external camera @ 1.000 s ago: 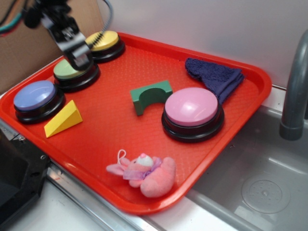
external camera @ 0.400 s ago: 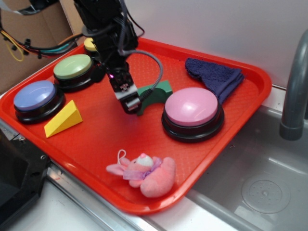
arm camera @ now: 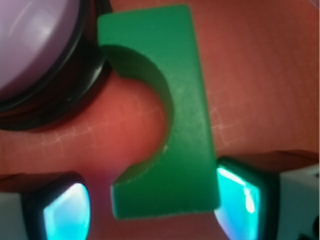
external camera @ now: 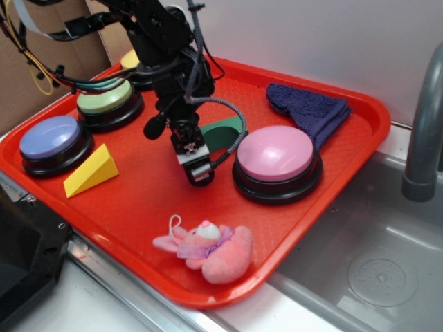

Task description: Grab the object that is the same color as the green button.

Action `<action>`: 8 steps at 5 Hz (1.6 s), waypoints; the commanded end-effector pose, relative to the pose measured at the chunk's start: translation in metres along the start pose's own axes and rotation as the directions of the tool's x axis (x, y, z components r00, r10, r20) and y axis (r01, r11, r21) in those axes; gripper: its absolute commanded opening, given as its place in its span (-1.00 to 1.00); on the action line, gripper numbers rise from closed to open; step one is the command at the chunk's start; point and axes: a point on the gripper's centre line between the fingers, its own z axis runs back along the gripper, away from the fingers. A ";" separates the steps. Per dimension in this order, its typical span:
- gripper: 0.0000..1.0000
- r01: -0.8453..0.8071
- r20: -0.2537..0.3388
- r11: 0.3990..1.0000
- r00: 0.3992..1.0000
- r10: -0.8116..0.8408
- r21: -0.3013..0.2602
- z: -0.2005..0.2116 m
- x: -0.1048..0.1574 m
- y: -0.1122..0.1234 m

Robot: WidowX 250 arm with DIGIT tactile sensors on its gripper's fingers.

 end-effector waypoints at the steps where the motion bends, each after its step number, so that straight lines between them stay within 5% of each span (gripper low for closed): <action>1: 1.00 -0.029 0.040 0.999 0.999 0.028 0.041 0.000 0.016 0.009; 2: -1.00 -0.038 0.051 0.999 0.998 0.036 0.038 0.000 0.017 0.010; 3: -1.00 -0.062 0.046 0.998 0.997 0.060 0.033 0.005 0.014 0.013; 4: -1.00 -0.194 -0.068 0.976 0.977 0.202 0.099 0.034 0.011 0.018; 5: -1.00 -0.385 -0.112 0.914 0.910 0.399 0.123 0.068 0.005 0.019; 6: -1.00 -0.529 -0.144 0.844 0.832 0.536 0.091 0.117 -0.003 0.024; 8: -1.00 -0.720 -0.084 0.693 0.689 0.720 0.042 0.195 -0.010 0.042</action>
